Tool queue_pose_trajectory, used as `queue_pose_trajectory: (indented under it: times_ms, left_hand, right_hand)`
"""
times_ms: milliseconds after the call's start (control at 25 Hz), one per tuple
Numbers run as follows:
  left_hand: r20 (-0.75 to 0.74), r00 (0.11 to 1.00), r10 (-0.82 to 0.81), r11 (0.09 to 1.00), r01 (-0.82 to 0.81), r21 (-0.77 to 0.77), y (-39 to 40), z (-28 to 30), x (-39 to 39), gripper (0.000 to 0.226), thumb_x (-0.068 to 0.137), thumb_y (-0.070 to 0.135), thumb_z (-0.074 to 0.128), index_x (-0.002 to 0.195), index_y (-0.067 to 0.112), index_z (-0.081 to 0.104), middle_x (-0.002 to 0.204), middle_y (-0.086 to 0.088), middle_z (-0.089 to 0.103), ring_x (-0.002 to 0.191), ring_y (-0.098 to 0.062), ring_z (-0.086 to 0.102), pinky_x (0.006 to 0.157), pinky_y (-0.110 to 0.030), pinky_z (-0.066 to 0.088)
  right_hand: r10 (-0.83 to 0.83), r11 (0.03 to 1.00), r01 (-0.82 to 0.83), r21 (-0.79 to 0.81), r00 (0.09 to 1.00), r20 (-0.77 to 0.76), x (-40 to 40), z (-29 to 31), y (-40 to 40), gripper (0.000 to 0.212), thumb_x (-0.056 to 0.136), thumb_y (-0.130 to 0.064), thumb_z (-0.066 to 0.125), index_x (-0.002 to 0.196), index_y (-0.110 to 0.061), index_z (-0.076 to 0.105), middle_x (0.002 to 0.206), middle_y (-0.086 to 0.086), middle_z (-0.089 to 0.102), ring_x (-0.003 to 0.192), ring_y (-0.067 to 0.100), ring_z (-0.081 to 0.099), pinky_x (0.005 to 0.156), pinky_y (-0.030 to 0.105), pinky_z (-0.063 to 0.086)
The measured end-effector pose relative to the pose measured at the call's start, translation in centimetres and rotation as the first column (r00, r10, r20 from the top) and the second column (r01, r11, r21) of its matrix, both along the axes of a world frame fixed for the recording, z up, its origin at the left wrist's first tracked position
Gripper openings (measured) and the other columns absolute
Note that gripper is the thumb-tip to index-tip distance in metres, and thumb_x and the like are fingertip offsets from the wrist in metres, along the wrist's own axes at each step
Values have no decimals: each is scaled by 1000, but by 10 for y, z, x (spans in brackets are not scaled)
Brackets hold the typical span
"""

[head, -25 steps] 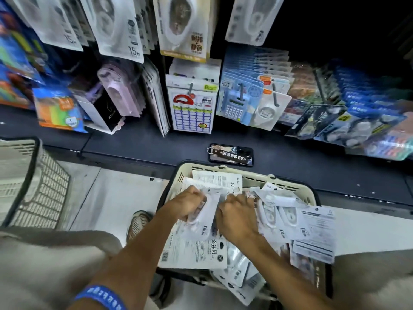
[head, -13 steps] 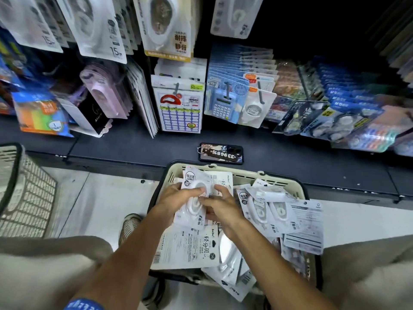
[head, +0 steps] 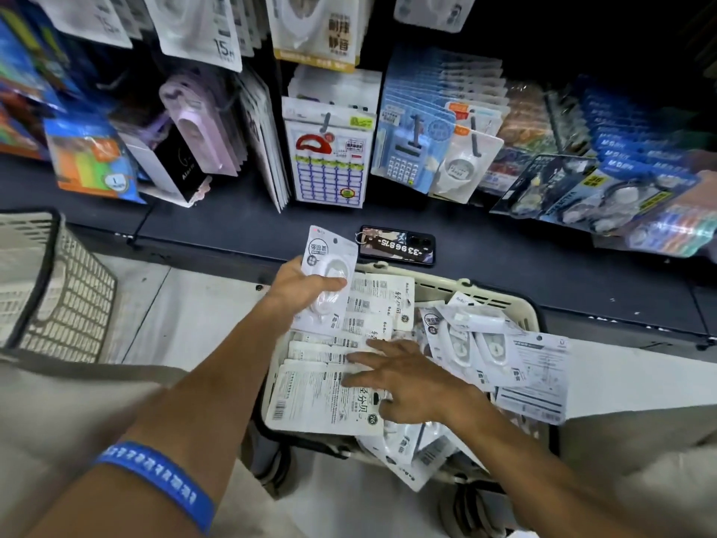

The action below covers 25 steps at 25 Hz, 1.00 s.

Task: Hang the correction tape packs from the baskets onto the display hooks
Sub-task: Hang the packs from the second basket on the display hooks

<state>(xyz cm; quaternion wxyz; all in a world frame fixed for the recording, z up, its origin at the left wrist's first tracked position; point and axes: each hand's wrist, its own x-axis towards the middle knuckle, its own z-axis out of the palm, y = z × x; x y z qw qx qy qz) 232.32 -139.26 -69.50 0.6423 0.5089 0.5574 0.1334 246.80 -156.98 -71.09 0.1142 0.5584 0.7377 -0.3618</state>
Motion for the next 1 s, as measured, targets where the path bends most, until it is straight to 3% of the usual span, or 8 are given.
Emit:
queue_pose_trajectory:
  times_ms: [160, 280, 360, 440, 520, 800, 920, 1000]
  left_hand:
    - [8, 1000, -18, 1000, 18, 7, -3, -4, -4, 45, 73, 7, 90, 111, 18, 68, 99, 4, 76, 77, -6, 74, 55, -20, 54]
    - [10, 1000, -5, 1000, 5, 23, -3, -4, -5, 53, 67, 9, 94, 112, 14, 67, 102, 2, 77, 90, -15, 74, 67, -26, 57]
    - [36, 999, -1, 998, -1, 63, -3, -3, -4, 54, 65, 10, 96, 108, 18, 65, 99, 4, 77, 88, -13, 74, 67, -25, 57]
    - [74, 997, -22, 993, 14, 114, -2, 4, -1, 51, 64, 10, 96, 103, 21, 65, 91, 6, 78, 83, -11, 74, 62, -21, 57]
    - [160, 983, -93, 992, 77, 104, 0, 17, 4, 44, 68, 15, 94, 104, 22, 70, 94, 4, 81, 89, -16, 77, 69, -24, 60]
    - [472, 838, -273, 947, 322, -24, -13, 74, 39, 38, 70, 26, 91, 106, 29, 78, 109, -7, 79, 92, -23, 78, 68, -30, 62]
    - [508, 840, -189, 978, 209, 19, -10, 102, 53, 60, 62, 24, 94, 117, 25, 71, 111, -8, 79, 95, -27, 78, 69, -33, 62]
    - [555, 829, -69, 997, 67, 24, -4, 124, 58, 74, 55, 27, 100, 122, 23, 67, 110, -9, 79, 95, -30, 78, 68, -35, 62]
  right_hand:
    - [114, 993, -107, -59, 986, 125, -7, -10, -4, 101, 81, -32, 76, 157, -47, 11, 170, -9, -7, 154, 18, -17, 119, 54, -19]
    - [-60, 992, 68, 107, 995, -77, -3, -10, -10, 65, 91, -24, 69, 150, -39, 43, 163, -3, 34, 152, 19, 25, 125, 54, 9]
    - [-426, 862, 500, 84, 804, -415, 7, 5, -6, 23, 99, -24, 63, 114, -38, 72, 118, 2, 74, 106, 21, 69, 95, 49, 52]
    - [-671, 601, 796, -70, 455, -585, 26, 30, 9, 11, 96, -32, 67, 86, -32, 73, 81, 0, 75, 65, 14, 68, 59, 37, 58]
    - [-681, 440, 894, -83, 272, -680, 50, 59, 30, 8, 89, -24, 76, 82, -24, 74, 78, -3, 76, 64, 8, 70, 57, 24, 55]
    - [-559, 244, 969, -26, 119, -820, 75, 142, 83, 12, 78, -12, 86, 81, -19, 76, 79, 2, 76, 66, 12, 68, 64, 33, 58]
    - [-431, 91, 986, -140, -87, -898, 72, 171, 94, 33, 79, -16, 86, 104, -23, 66, 87, 0, 72, 76, 13, 71, 71, 34, 59]
    - [-415, 180, 935, -305, -209, -886, 65, 182, 84, 45, 79, -20, 85, 117, -24, 62, 94, -3, 77, 87, 14, 75, 74, 32, 59]
